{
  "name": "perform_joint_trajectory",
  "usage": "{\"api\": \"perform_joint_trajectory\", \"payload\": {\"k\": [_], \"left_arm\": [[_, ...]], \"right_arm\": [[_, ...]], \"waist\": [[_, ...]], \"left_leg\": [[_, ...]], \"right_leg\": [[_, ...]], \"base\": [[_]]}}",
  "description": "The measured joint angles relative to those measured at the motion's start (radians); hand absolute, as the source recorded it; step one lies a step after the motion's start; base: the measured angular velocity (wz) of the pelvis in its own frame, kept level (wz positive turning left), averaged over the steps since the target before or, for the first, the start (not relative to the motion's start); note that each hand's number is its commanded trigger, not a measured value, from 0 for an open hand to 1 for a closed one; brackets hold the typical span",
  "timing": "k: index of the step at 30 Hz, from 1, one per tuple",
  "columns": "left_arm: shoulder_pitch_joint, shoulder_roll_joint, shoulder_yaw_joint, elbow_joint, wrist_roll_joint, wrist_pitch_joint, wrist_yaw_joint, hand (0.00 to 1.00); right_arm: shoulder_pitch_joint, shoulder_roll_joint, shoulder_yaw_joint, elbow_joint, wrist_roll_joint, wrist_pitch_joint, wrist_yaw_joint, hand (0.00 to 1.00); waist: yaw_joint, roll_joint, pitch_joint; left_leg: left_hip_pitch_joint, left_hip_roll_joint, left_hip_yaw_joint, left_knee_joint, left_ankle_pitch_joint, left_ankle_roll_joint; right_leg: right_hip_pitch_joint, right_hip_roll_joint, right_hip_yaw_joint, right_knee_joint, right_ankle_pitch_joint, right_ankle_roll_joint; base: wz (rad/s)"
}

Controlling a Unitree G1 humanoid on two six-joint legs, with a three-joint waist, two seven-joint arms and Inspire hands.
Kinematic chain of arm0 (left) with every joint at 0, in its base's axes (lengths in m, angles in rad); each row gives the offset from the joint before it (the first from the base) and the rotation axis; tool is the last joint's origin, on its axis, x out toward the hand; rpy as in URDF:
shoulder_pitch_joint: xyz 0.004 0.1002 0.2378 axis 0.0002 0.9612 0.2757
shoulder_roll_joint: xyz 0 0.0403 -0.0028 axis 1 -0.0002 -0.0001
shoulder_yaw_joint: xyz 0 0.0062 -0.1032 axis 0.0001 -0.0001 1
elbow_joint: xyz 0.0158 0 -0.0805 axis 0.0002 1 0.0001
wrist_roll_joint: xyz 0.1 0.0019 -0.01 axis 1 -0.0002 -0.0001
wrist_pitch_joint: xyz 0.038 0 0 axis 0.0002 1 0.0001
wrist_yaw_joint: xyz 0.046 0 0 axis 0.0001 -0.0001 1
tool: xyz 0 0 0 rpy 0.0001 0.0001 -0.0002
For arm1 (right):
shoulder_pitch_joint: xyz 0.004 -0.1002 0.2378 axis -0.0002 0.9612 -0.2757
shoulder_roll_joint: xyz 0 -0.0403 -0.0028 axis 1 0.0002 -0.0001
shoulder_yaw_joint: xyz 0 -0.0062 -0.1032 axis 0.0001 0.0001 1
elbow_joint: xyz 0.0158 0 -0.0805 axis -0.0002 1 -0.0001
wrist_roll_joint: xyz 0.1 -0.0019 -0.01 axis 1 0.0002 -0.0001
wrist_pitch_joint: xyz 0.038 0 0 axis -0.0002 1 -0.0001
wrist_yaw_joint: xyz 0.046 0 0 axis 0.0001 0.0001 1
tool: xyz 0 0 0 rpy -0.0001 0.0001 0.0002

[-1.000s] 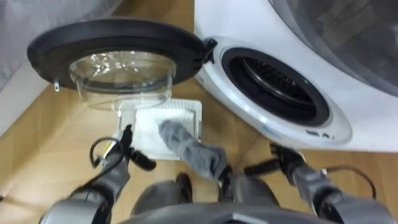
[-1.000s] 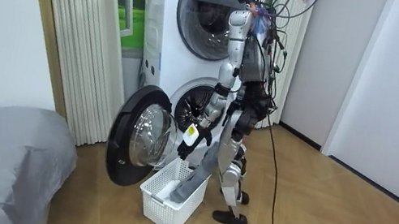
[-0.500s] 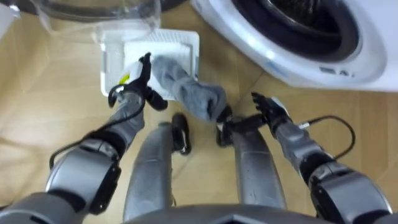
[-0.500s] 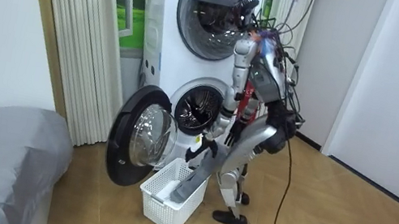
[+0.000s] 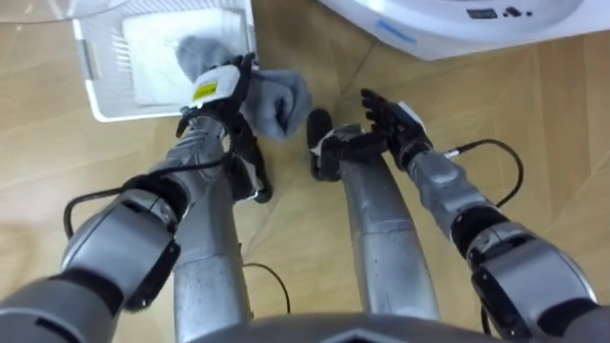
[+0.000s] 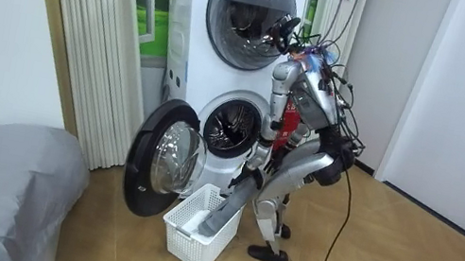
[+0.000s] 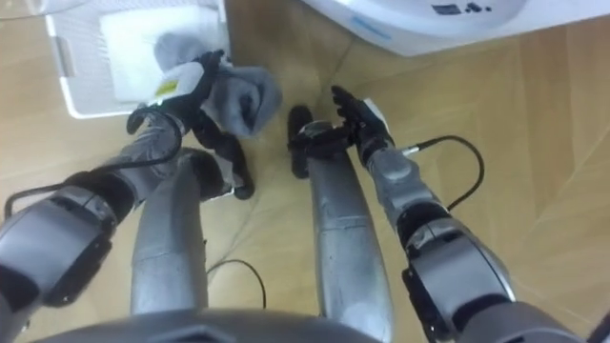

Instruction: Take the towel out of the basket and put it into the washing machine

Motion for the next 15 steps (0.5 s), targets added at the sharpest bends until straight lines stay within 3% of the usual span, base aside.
{"api": "perform_joint_trajectory", "payload": {"k": [5, 6, 9, 15], "left_arm": [[-0.029, 0.015, -0.013, 0.0, 0.02, -0.016, 0.008, 0.0], [-0.03, 0.015, -0.014, 0.0, 0.021, -0.016, 0.008, 0.14], [-0.032, 0.018, -0.032, 0.0, 0.021, -0.016, 0.008, 1.0], [-0.034, 0.037, -0.112, 0.0, 0.02, -0.017, -0.001, 1.0]], "right_arm": [[-0.016, 0.008, 0.014, -0.022, 0.03, -0.004, 0.02, 0.0], [-0.018, 0.015, 0.014, -0.023, 0.031, -0.004, 0.019, 0.0], [-0.019, 0.024, 0.013, -0.025, 0.035, -0.004, 0.017, 0.0], [-0.03, 0.028, 0.035, -0.026, 0.034, -0.005, 0.008, 0.0]], "waist": [[-0.023, -0.001, 0.0002], [-0.027, -0.002, 0.0], [-0.036, -0.005, 0.0013], [-0.059, -0.009, 0.0021]], "left_leg": [[-0.055, 0.008, -0.019, 0.052, -0.029, -0.016], [-0.063, 0.015, -0.025, 0.07, -0.039, -0.016], [-0.074, 0.019, -0.034, 0.106, -0.063, -0.019], [-0.084, 0.017, -0.046, 0.122, -0.076, -0.024]], "right_leg": [[-0.05, 0.01, -0.009, 0.046, -0.024, -0.016], [-0.055, 0.012, -0.016, 0.06, -0.034, -0.019], [-0.064, 0.009, -0.024, 0.099, -0.064, -0.024], [-0.069, 0.006, -0.033, 0.115, -0.081, -0.026]], "base": [[-0.05], [0.0], [0.04], [0.03]]}}
